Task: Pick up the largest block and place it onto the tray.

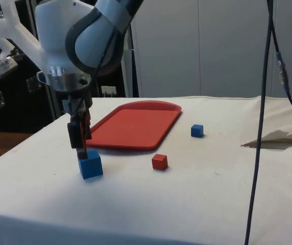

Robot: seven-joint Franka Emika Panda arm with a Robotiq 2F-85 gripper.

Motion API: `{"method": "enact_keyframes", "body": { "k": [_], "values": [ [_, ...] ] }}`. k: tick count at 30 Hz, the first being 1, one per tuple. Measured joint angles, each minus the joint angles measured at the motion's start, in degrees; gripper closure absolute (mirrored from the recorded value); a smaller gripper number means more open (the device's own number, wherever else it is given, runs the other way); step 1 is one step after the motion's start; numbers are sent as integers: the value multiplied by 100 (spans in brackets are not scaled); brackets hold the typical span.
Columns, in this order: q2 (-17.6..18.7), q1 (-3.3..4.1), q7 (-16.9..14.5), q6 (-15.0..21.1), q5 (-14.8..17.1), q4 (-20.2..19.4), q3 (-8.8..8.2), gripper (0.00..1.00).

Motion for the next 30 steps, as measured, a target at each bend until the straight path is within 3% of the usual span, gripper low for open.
{"method": "enact_keyframes", "body": {
  "k": [12, 20, 23, 24, 28, 30],
  "values": [
    [315, -29, -143, 447, 166, -80, 0, 0],
    [372, -29, -143, 521, 166, -74, 0, 3],
    [384, -29, -138, 539, 166, -74, 0, 33],
    [390, -29, -138, 561, 166, -74, 0, 56],
    [401, -29, -138, 590, 166, -74, 0, 99],
    [401, -23, -132, 596, 160, -69, 0, 100]
  ]
}}
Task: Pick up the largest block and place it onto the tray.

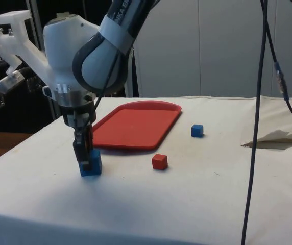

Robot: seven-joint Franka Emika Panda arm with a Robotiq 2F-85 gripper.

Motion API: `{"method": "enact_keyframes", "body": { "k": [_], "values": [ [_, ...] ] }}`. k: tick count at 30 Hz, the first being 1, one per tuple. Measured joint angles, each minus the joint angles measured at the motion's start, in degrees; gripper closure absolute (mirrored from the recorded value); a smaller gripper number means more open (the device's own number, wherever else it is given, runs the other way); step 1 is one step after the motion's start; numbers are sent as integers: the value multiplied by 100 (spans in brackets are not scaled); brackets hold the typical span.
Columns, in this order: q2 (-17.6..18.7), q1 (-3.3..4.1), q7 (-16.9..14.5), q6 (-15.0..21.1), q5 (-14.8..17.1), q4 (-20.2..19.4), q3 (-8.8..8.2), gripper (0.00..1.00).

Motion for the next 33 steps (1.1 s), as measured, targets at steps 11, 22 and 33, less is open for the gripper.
{"method": "enact_keyframes", "body": {
  "k": [11, 22, 33],
  "values": [
    [0, -6, 11, 17, -6, 6, 0, 100],
    [-304, -6, 69, -160, -34, 17, -29, 100],
    [-670, -6, 69, -458, -40, 11, -74, 100]
  ]
}}
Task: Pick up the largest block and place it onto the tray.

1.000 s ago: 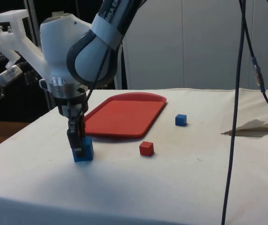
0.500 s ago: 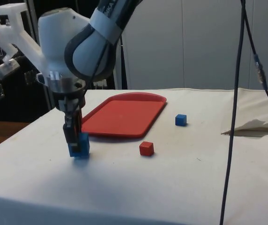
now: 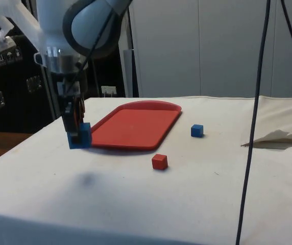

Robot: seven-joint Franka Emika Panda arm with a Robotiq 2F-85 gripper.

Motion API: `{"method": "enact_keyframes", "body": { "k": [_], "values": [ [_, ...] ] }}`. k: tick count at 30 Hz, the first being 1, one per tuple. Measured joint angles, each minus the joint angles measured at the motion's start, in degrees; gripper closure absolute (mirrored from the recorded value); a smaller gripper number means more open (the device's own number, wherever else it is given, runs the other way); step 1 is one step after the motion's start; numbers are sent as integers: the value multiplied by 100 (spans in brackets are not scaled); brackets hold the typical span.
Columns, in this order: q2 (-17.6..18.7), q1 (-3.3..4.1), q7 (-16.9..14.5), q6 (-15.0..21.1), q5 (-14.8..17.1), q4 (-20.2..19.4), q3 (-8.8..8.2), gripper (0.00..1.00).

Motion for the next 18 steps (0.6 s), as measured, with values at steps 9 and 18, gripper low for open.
{"method": "enact_keyframes", "body": {
  "k": [9, 18],
  "values": [
    [-275, -34, -57, -223, -11, -6, -149, 100],
    [-355, -63, -195, -229, -11, -23, -344, 100]
  ]
}}
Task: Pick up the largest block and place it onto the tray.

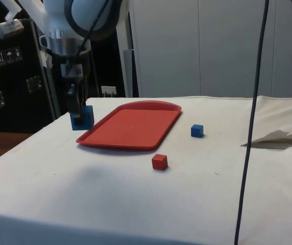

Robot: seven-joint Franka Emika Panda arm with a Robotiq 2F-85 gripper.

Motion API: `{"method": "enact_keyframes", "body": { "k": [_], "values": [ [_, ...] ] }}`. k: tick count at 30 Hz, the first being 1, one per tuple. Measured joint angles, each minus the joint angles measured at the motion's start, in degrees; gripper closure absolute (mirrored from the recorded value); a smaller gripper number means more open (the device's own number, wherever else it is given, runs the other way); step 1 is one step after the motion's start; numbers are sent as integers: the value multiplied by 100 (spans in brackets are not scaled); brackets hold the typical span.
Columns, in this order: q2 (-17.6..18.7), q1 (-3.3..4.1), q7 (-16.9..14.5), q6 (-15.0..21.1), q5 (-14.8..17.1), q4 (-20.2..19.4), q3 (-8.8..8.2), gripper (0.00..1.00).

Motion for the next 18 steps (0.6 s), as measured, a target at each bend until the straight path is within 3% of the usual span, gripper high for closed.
{"method": "enact_keyframes", "body": {
  "k": [18],
  "values": [
    [-52, -97, -390, 103, 11, -160, -413, 100]
  ]
}}
